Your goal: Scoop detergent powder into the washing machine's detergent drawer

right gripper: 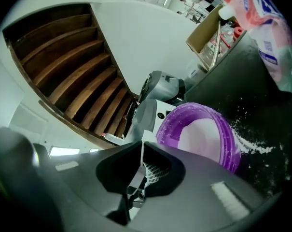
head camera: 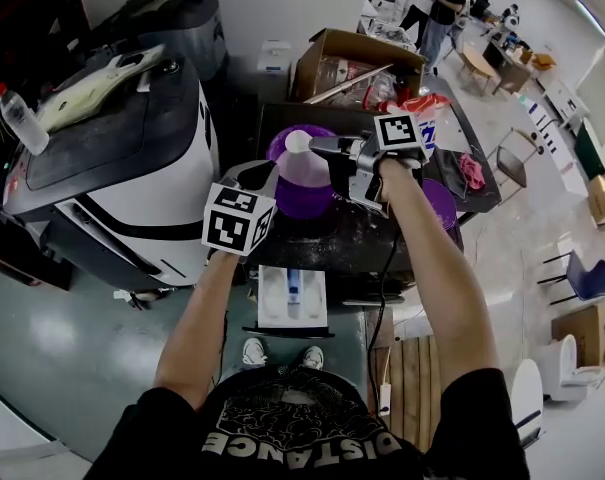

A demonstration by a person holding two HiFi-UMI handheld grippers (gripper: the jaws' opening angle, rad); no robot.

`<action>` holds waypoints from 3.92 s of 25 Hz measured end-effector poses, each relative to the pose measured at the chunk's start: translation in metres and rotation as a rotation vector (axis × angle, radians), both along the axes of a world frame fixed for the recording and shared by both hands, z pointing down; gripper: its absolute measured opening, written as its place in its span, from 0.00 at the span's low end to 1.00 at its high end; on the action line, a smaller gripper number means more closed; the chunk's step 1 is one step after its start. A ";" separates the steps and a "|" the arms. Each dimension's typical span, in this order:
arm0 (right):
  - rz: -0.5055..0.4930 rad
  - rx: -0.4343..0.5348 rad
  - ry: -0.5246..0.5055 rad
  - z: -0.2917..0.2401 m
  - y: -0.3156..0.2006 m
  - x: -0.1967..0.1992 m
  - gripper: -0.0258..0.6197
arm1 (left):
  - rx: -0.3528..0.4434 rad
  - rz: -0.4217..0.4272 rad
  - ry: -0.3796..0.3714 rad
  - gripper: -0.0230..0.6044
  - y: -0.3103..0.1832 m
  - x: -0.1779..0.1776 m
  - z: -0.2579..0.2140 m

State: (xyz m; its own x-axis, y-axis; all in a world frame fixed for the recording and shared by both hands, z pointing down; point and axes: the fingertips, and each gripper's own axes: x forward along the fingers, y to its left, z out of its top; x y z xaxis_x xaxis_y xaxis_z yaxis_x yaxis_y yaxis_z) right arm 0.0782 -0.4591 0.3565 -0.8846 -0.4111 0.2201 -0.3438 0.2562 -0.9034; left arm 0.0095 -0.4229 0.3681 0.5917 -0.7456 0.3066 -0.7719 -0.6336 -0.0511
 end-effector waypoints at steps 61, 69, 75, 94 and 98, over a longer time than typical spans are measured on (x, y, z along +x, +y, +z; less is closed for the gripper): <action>0.114 -0.016 -0.461 0.005 0.081 -0.025 0.10 | 0.022 -0.409 -0.025 0.04 0.084 -0.076 0.016; 0.111 0.007 -0.458 0.001 0.119 -0.039 0.10 | 0.028 -0.372 -0.003 0.04 0.115 -0.077 0.015; 0.132 0.019 -0.450 0.003 0.155 -0.042 0.10 | 0.025 -0.338 0.017 0.04 0.145 -0.078 0.018; 0.199 0.039 -0.409 0.018 0.269 -0.043 0.09 | 0.018 -0.247 0.059 0.04 0.243 -0.068 0.027; 0.215 0.041 -0.389 0.023 0.285 -0.037 0.09 | 0.007 -0.224 0.071 0.04 0.257 -0.060 0.032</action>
